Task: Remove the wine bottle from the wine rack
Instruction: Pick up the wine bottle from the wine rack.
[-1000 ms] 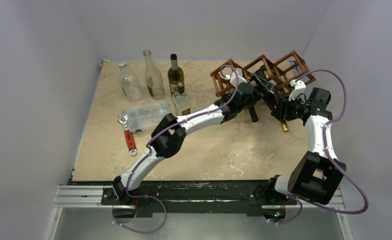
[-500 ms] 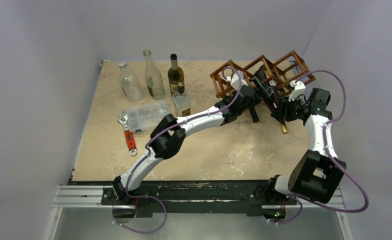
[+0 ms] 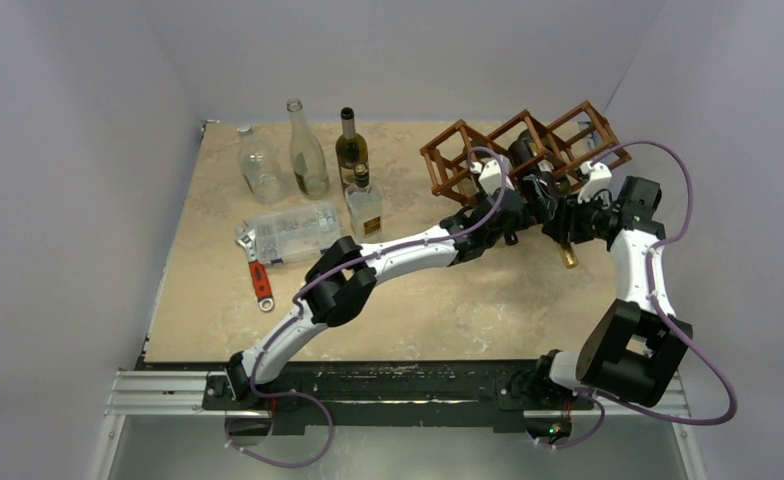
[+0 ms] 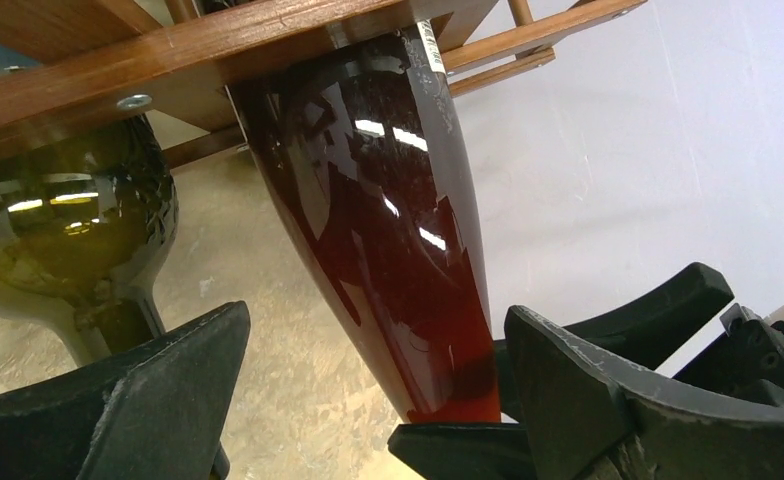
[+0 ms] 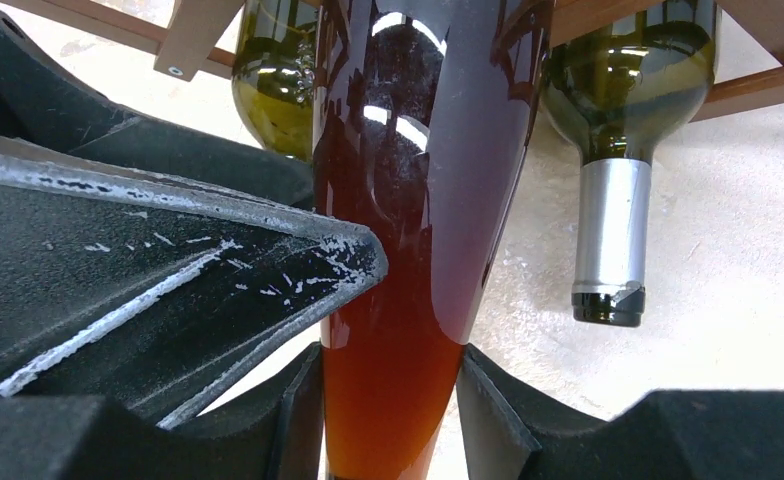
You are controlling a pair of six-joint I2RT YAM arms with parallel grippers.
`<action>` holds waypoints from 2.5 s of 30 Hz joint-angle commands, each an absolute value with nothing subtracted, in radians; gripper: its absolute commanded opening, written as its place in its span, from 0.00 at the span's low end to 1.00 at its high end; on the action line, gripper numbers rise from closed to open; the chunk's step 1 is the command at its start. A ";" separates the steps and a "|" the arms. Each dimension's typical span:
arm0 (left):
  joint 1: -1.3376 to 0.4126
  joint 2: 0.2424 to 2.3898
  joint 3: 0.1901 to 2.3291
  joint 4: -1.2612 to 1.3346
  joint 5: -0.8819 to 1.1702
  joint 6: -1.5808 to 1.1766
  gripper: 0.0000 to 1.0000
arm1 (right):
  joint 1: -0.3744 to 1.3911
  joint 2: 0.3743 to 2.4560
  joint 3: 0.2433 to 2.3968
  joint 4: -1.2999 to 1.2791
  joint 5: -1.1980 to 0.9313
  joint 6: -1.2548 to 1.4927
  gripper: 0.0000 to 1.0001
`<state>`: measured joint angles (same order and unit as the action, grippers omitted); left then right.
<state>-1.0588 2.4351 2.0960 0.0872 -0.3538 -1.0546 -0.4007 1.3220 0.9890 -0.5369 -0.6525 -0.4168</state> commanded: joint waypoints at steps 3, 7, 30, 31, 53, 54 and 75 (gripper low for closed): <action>-1.066 2.384 2.141 0.095 -0.334 -1.042 1.00 | -0.382 1.310 1.014 -0.532 -0.788 -0.425 0.00; -1.066 2.419 2.192 0.075 -0.333 -1.076 1.00 | -0.383 1.310 1.015 -0.536 -0.796 -0.428 0.00; -1.051 2.548 2.360 -0.073 -0.322 -1.209 0.96 | -0.384 1.326 1.052 -0.613 -0.866 -0.482 0.00; -1.049 2.561 2.371 -0.064 -0.322 -1.207 0.94 | -0.384 1.331 1.063 -0.641 -0.875 -0.504 0.00; -1.037 2.550 2.331 0.069 -0.328 -1.195 0.75 | -0.384 1.229 1.032 -0.710 -0.857 -0.523 0.00; -1.037 2.545 2.324 0.075 -0.327 -1.194 0.76 | -0.384 1.212 1.028 -0.710 -0.852 -0.516 0.00; -1.032 2.459 2.184 0.200 -0.321 -1.186 0.83 | -0.419 1.103 1.017 -0.812 -0.832 -0.530 0.00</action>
